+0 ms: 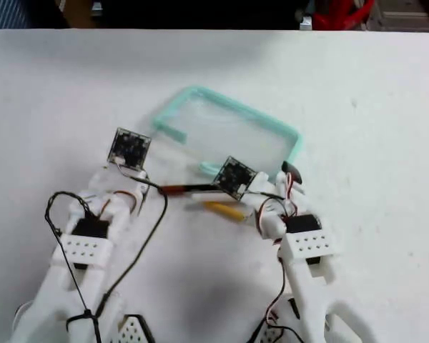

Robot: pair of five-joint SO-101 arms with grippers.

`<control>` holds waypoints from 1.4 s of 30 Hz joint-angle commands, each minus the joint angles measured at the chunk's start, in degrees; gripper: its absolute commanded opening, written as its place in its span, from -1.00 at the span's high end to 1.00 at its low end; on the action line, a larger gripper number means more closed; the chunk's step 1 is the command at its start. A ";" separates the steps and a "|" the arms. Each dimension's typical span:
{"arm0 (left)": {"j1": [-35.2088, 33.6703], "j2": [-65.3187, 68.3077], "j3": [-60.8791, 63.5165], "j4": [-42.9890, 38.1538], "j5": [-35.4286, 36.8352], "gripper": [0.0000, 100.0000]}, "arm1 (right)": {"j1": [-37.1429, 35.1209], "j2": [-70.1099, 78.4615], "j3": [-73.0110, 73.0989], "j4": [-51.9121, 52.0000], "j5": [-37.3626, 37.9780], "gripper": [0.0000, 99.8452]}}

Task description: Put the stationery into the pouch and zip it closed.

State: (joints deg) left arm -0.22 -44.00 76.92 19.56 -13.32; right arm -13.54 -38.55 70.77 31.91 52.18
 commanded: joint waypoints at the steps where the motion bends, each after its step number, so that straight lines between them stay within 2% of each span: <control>1: -0.40 -0.40 -1.58 -1.23 -0.44 0.81 | 0.84 0.57 -1.14 -1.54 0.44 0.33; 7: -0.40 -0.40 -1.49 -1.05 -0.44 0.81 | 1.19 9.63 -4.66 -2.15 0.00 0.33; 12: -0.40 -0.40 -1.49 -1.23 -0.53 0.81 | 1.54 13.49 -5.27 -9.01 -2.81 0.34; 14: -0.40 -0.40 -1.49 -1.23 -0.53 0.81 | 1.19 13.49 -5.45 -10.33 -2.64 0.45; 19: -0.31 -0.40 -1.49 -1.32 -0.53 0.81 | 0.48 13.49 -5.54 -11.74 0.09 0.94; 20: -0.22 -0.40 -1.49 -1.41 -0.53 0.81 | 0.57 13.49 -5.63 -11.74 0.09 0.99; 23: -0.13 -0.40 -1.49 -1.41 -0.44 0.81 | 0.75 13.49 -5.63 -11.65 0.09 0.90; 26: -0.13 -0.40 -1.58 -1.41 -0.35 0.81 | 0.92 13.05 -6.24 -11.21 0.09 0.96; 37: -0.31 -0.40 -1.58 -1.05 -0.26 0.81 | 2.15 1.19 -20.48 10.15 -0.70 0.96; 42: -0.31 -0.40 -1.49 -0.97 -0.26 0.81 | 1.89 0.04 -30.33 18.86 -6.07 0.96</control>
State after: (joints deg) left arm -0.22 -44.00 76.92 19.56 -13.32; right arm -11.96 -36.18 48.00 46.68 48.40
